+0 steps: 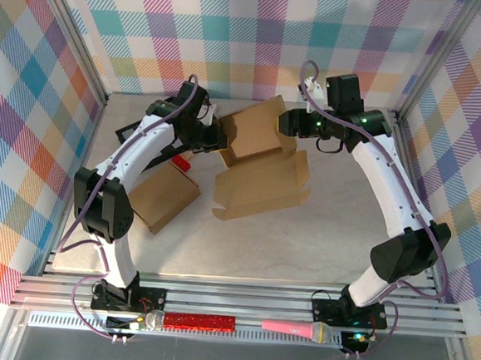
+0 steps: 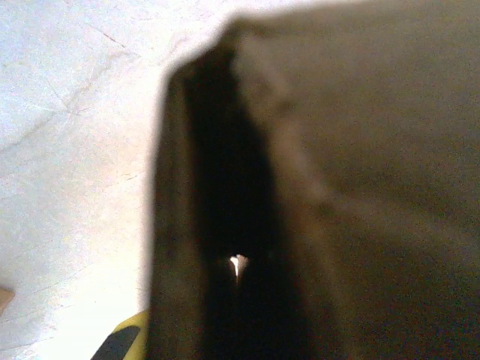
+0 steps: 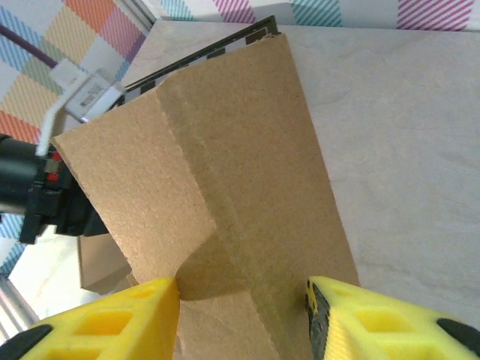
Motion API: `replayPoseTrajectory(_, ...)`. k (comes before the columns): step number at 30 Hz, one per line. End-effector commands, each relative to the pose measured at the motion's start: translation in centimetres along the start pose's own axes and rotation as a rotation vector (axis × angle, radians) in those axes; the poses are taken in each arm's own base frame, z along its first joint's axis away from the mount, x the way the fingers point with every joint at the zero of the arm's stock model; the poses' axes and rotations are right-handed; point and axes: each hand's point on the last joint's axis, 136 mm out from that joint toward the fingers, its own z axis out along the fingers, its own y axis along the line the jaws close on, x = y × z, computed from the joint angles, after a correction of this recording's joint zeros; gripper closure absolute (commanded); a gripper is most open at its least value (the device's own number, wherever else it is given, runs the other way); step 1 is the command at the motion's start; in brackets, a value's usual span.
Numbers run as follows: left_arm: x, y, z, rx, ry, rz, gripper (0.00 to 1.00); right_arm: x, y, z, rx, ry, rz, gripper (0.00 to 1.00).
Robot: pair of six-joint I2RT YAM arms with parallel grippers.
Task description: Fold the paper box
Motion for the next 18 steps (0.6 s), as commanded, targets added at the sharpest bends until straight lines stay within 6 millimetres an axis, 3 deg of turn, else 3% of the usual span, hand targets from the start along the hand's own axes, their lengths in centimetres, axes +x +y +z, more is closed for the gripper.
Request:
replayPoseTrajectory(1,0.1,-1.3,-0.6,0.009,0.007,0.044,1.00,-0.5,-1.4,0.7,0.087,0.000,-0.021,0.53)
replayPoseTrajectory(9,0.6,-1.9,-0.7,-0.025,0.022,0.070,1.00,-0.7,-3.9,2.0,0.321,0.010,-0.088,0.59)
replayPoseTrajectory(18,0.8,-2.5,-0.1,-0.089,0.040,0.081,1.00,-0.2,-7.7,1.8,0.781,0.066,-0.156,0.96)
